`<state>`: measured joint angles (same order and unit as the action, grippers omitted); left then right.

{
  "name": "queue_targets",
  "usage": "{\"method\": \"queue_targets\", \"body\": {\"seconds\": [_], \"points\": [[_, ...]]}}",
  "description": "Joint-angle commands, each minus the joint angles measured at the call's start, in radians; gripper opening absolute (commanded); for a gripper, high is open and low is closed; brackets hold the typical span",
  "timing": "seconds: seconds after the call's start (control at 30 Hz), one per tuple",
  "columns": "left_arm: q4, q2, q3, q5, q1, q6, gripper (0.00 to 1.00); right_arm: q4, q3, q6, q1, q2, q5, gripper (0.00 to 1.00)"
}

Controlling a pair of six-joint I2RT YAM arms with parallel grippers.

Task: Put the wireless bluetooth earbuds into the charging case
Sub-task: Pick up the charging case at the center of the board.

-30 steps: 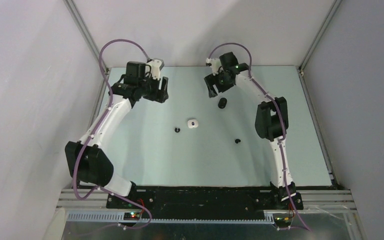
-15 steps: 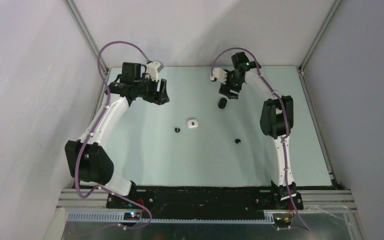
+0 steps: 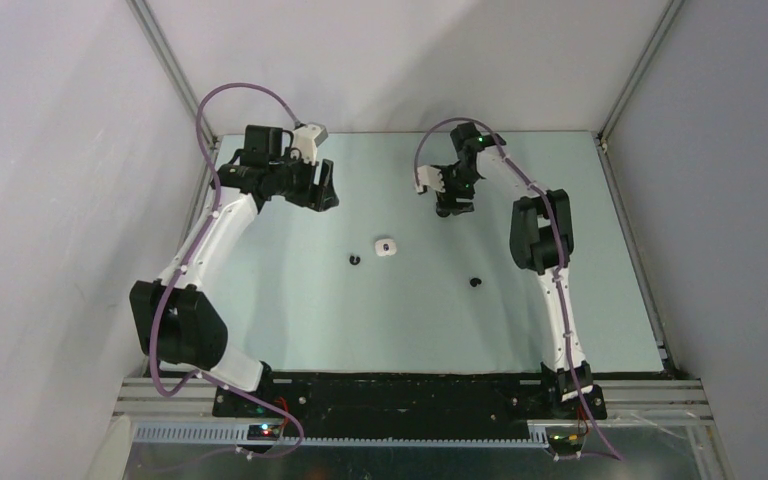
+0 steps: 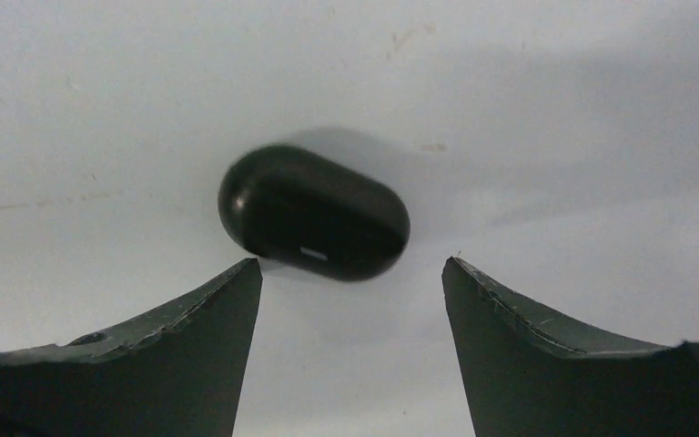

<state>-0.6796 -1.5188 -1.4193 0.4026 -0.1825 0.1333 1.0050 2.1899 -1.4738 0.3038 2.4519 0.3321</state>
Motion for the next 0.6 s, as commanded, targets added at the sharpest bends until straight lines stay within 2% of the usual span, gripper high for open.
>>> {"method": "queue_targets", "body": {"seconds": [0.0, 0.17, 0.4, 0.57], "points": [[-0.001, 0.007, -0.003, -0.004, 0.005, 0.024, 0.72, 0.017, 0.031, -0.044, 0.034, 0.016, 0.040, 0.77], [-0.001, -0.002, 0.000, -0.010, 0.004, 0.026, 0.73, 0.019, 0.037, -0.047, 0.045, 0.033, 0.052, 0.72], [0.000, -0.009, 0.002, -0.001, 0.004, 0.025, 0.73, 0.090, 0.091, -0.008, 0.043, 0.072, 0.054, 0.57], [0.000, -0.014, 0.006, 0.006, 0.005, 0.029, 0.73, 0.212, 0.143, 0.004, 0.035, 0.099, 0.029, 0.62]]}}
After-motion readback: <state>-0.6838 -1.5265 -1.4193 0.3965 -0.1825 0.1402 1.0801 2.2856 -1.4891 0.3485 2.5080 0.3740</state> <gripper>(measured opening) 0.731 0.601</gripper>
